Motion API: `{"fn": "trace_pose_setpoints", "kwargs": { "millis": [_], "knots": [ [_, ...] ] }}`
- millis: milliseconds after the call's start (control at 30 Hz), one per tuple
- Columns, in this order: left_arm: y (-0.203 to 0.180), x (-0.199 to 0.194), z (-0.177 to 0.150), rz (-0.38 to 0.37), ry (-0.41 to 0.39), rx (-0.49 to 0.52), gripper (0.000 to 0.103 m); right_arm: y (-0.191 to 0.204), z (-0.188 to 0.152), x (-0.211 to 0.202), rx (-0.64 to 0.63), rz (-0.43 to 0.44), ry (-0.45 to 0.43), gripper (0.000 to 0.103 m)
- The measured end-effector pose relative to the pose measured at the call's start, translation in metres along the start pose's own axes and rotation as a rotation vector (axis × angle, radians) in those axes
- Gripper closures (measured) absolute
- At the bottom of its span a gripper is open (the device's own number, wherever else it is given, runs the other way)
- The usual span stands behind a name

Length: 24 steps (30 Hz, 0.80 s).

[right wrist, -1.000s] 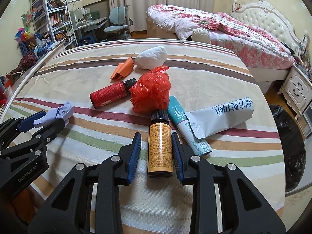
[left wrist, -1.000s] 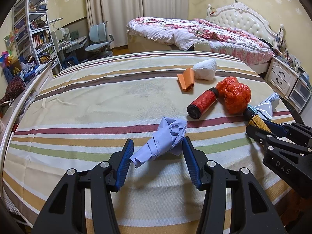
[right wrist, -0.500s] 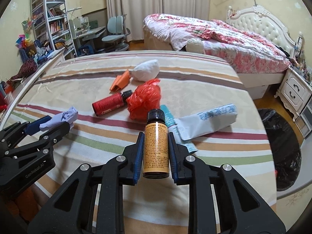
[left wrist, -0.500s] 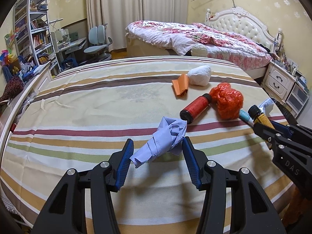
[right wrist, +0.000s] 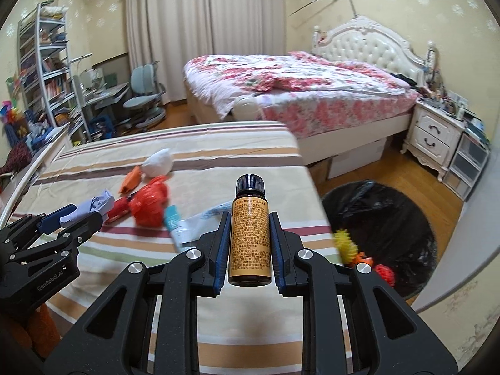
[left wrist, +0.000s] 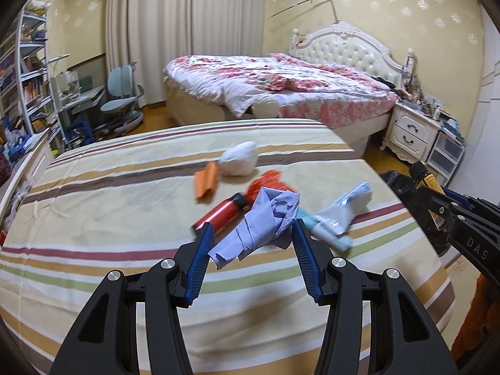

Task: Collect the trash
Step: 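Carry the cloth and bottle over the black bin and open both tools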

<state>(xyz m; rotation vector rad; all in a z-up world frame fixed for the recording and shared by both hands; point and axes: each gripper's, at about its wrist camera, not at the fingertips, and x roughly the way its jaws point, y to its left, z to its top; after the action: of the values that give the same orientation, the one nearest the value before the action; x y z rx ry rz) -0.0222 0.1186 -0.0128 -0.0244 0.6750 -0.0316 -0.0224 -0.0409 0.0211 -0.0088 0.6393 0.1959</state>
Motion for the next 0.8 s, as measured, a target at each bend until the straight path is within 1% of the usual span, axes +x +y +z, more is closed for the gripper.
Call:
{"fn": "trace_pose_setpoints", "kwargs": {
  "millis": [133, 333, 500, 800],
  "knots": [
    [-0.032, 0.008, 0.015, -0.044, -0.027, 0.048, 0.052, -0.034, 0.002, -0.003, 0.047, -0.056, -0.018, 0.08],
    [-0.084, 0.027, 0.031, -0.11, -0.044, 0.115, 0.052, -0.082, 0.001, 0.008, 0.108, -0.13, -0.016, 0.08],
    [-0.124, 0.048, 0.041, -0.157, -0.034, 0.161, 0.052, -0.116, -0.001, 0.02, 0.147, -0.173, -0.005, 0.08],
    [-0.178, 0.092, 0.05, -0.186, 0.016, 0.21, 0.052, -0.161, -0.004, 0.04, 0.196, -0.225, 0.015, 0.08]
  ]
}}
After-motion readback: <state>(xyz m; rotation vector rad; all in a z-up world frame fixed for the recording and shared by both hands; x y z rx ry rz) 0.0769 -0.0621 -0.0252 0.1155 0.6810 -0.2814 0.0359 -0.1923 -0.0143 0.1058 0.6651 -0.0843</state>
